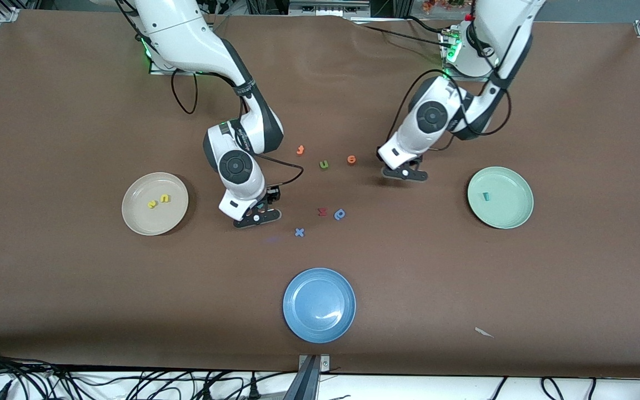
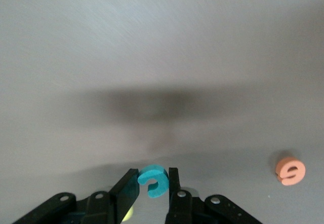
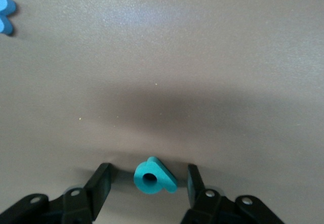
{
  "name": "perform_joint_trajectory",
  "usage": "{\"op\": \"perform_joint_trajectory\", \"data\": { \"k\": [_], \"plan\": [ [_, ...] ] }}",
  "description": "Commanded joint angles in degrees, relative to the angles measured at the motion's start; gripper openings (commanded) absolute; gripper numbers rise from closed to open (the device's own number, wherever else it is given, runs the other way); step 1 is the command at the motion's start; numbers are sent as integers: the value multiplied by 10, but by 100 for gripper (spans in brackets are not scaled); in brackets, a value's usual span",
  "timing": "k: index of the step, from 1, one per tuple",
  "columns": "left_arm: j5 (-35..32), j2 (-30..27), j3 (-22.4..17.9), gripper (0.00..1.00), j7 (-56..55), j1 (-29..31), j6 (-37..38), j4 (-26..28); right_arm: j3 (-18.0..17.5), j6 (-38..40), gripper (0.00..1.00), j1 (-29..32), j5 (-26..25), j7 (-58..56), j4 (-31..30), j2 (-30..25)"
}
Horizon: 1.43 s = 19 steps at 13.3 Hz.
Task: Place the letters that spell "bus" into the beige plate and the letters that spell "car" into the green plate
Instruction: 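Carry the cyan c into the green plate and open the left gripper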
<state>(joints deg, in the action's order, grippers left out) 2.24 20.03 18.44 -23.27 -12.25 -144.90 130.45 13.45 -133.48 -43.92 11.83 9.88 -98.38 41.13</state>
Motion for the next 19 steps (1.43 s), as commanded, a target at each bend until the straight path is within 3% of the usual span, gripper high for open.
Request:
{"op": "perform_joint_trajectory", "data": {
  "k": [1,2,4,6,10,12,17,19],
  "plan": [
    [-11,-65,-29,6,103,47,49,3,4,-8,64,-6,-1,-14,-14,1],
    [-10,-76,-51,6,170,62,65,3,4,-6,56,-6,-1,-14,-13,0],
    [-10,-84,-128,8,305,67,81,3,4,-3,54,-6,-1,-14,-14,0],
    [-10,-80,-175,8,394,69,81,5,4,-3,45,-6,-1,-14,-14,0],
    [-9,-54,-219,10,455,77,73,4,5,7,30,-6,-1,-16,-20,-1],
    [-11,-37,-231,19,465,80,44,4,5,8,20,-6,-1,-20,-20,-2],
    [-10,-32,-235,61,475,81,36,3,17,44,10,-5,5,-16,-11,-17],
    [-11,-34,-234,63,474,81,36,3,44,89,9,-4,5,-18,1,-34]
  ]
}}
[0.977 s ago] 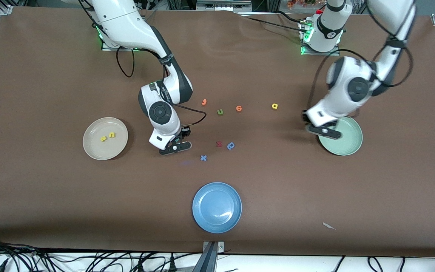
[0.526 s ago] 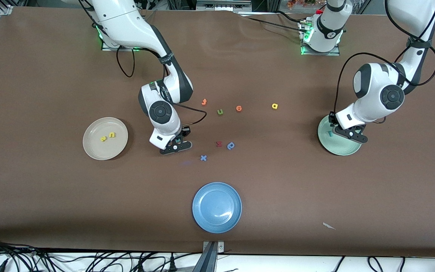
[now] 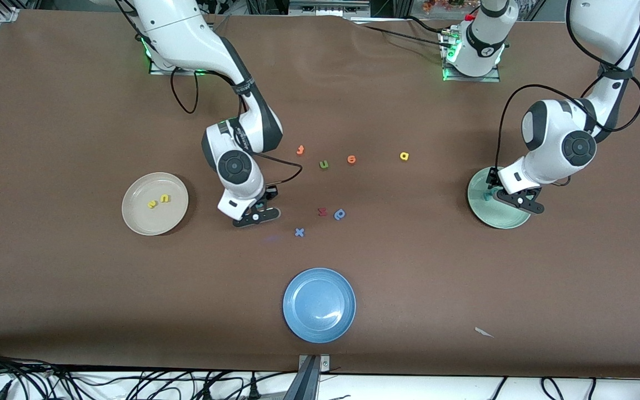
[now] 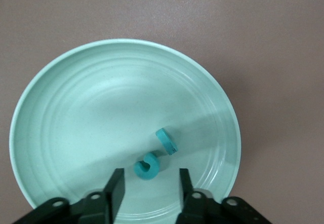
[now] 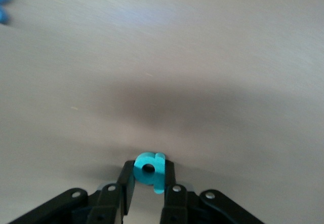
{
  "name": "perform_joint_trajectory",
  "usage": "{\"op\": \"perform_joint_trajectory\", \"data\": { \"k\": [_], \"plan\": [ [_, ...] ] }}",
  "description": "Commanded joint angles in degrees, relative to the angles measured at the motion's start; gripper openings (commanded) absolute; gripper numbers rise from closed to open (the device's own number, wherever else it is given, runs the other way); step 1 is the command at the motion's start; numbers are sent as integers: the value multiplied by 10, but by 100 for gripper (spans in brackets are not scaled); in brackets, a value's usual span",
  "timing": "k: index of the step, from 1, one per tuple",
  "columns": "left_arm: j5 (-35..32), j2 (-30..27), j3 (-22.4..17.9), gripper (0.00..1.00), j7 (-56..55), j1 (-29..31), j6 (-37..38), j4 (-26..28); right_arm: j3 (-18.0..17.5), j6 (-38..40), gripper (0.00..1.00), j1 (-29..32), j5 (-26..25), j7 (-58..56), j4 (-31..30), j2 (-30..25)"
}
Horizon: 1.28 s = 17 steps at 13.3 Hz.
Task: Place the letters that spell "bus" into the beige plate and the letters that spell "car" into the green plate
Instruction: 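Carry the cyan c into the green plate and open the left gripper, then place the cyan a on the white plate while the left gripper reaches letters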
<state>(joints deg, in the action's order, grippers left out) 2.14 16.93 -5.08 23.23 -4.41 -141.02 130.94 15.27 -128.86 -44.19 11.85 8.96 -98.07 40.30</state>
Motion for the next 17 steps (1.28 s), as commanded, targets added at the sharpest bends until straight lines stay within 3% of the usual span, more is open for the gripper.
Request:
{"op": "perform_joint_trajectory", "data": {
  "k": [1,4,7,10,14,17],
  "plan": [
    [-10,-5,1,63,6,3,-1,-2,42,62,9,-1,5,-10,1,-37],
    [-4,-9,14,70,1,-3,6,-2,105,125,9,-1,5,-17,4,-70],
    [22,-9,86,71,-64,-5,6,-2,178,198,9,-1,5,-93,-1,-77],
    [23,-13,138,73,-192,-7,22,-2,241,209,10,3,4,-192,-30,-72],
    [24,-12,217,74,-361,-13,25,5,250,124,10,56,7,-289,-91,-57],
    [23,-8,261,82,-465,-29,23,20,243,63,10,66,12,-301,-134,-52]
  ]
}}
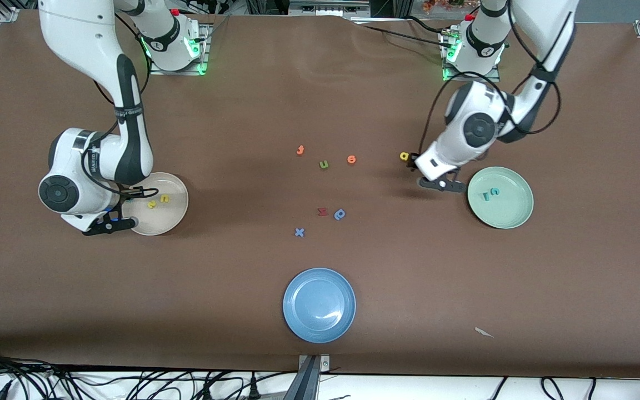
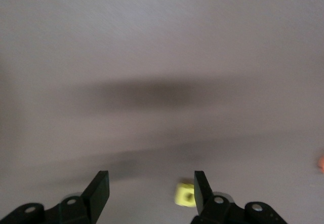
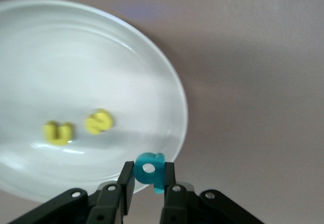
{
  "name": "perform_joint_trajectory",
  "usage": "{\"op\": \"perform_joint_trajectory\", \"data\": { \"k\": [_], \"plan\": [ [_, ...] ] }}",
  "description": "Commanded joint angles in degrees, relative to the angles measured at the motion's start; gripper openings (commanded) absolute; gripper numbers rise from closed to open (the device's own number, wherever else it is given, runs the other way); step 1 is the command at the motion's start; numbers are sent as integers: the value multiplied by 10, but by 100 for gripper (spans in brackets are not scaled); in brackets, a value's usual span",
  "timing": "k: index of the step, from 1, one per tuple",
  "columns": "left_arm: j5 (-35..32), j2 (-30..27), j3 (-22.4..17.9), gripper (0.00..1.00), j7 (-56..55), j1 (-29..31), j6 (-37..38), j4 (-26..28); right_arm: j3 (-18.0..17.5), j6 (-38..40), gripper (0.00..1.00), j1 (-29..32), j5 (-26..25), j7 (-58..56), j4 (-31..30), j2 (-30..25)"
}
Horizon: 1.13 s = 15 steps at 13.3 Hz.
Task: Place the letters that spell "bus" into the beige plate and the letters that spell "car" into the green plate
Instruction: 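Place the cyan a on the white plate while the left gripper reaches letters, then grasp the yellow d with the left gripper while the right gripper withdraws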
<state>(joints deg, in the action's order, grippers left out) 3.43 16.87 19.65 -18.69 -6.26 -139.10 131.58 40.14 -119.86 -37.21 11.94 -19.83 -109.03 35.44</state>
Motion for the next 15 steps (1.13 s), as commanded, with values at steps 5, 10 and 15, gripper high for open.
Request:
{"op": "perform_joint_trajectory", "data": {
  "k": [5,10,15],
  "plan": [
    [2,-10,23,87,-43,-26,-99,95,-9,-24,99,-4,14,-5,-20,-5],
    [-32,-5,23,74,-43,-26,-105,96,8,77,99,-4,32,21,92,-11],
    [-35,9,23,72,-43,-27,-122,96,46,226,99,-5,39,39,250,-26]
  ]
}}
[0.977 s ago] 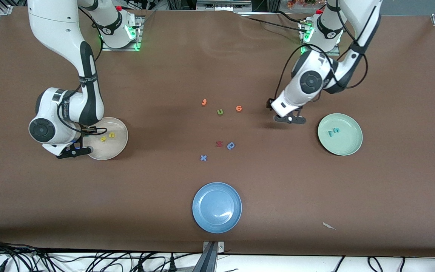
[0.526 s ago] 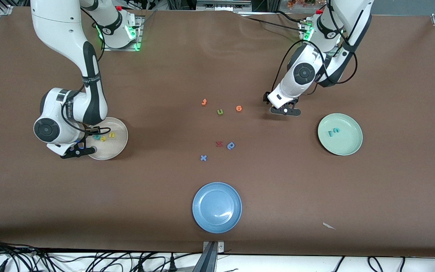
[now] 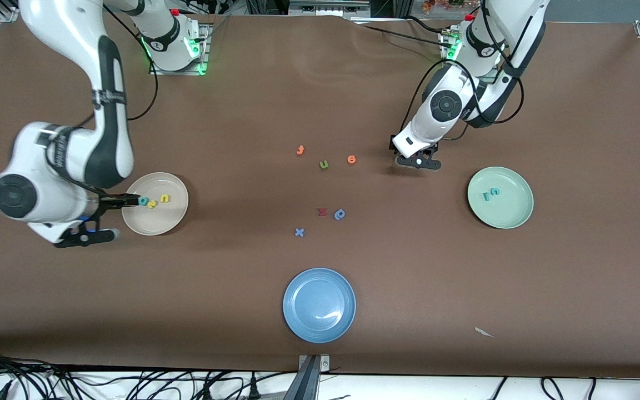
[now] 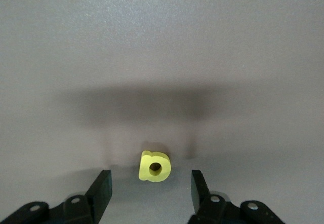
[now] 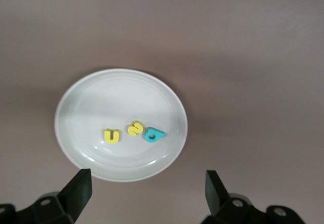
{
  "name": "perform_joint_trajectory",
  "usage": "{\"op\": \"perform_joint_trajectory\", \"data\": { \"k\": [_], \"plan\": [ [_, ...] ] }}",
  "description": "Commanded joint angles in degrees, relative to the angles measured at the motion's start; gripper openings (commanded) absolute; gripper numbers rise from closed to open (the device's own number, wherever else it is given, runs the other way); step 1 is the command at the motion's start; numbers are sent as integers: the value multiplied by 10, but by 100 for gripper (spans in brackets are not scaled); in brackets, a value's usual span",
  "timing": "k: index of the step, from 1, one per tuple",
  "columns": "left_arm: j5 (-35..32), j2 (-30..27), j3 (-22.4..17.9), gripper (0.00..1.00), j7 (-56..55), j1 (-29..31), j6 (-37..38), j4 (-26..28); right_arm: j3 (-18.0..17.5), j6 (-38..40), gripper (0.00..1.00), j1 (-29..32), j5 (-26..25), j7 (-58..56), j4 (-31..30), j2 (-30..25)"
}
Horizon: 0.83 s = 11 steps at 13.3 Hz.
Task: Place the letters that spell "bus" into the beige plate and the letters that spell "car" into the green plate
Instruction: 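Grasp the yellow d with the left gripper while the right gripper withdraws, then carry the yellow d into the green plate and open the left gripper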
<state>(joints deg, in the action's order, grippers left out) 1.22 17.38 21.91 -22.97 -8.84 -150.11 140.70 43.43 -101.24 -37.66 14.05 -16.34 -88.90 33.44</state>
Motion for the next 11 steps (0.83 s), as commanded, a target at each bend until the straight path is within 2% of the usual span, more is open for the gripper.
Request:
{"op": "perform_joint_trajectory", "data": {
  "k": [1,2,5,6,8,11],
  "plan": [
    [-13,8,1,71,-1,-2,-18,4,21,45,99,-2,20,11,64,-16],
    [-13,13,1,66,-1,-3,-27,4,22,49,99,-3,20,24,77,-27],
    [-14,14,1,36,-1,-6,-29,5,23,49,99,-4,19,48,85,-48],
    [-17,14,1,30,-1,-7,-29,4,20,49,99,-4,19,53,85,-56],
    [-31,14,0,28,-1,-7,-29,4,20,50,99,-5,19,54,85,-58],
    [-37,12,0,15,-1,-6,-28,4,18,60,99,-7,20,72,85,-58]
  ]
}}
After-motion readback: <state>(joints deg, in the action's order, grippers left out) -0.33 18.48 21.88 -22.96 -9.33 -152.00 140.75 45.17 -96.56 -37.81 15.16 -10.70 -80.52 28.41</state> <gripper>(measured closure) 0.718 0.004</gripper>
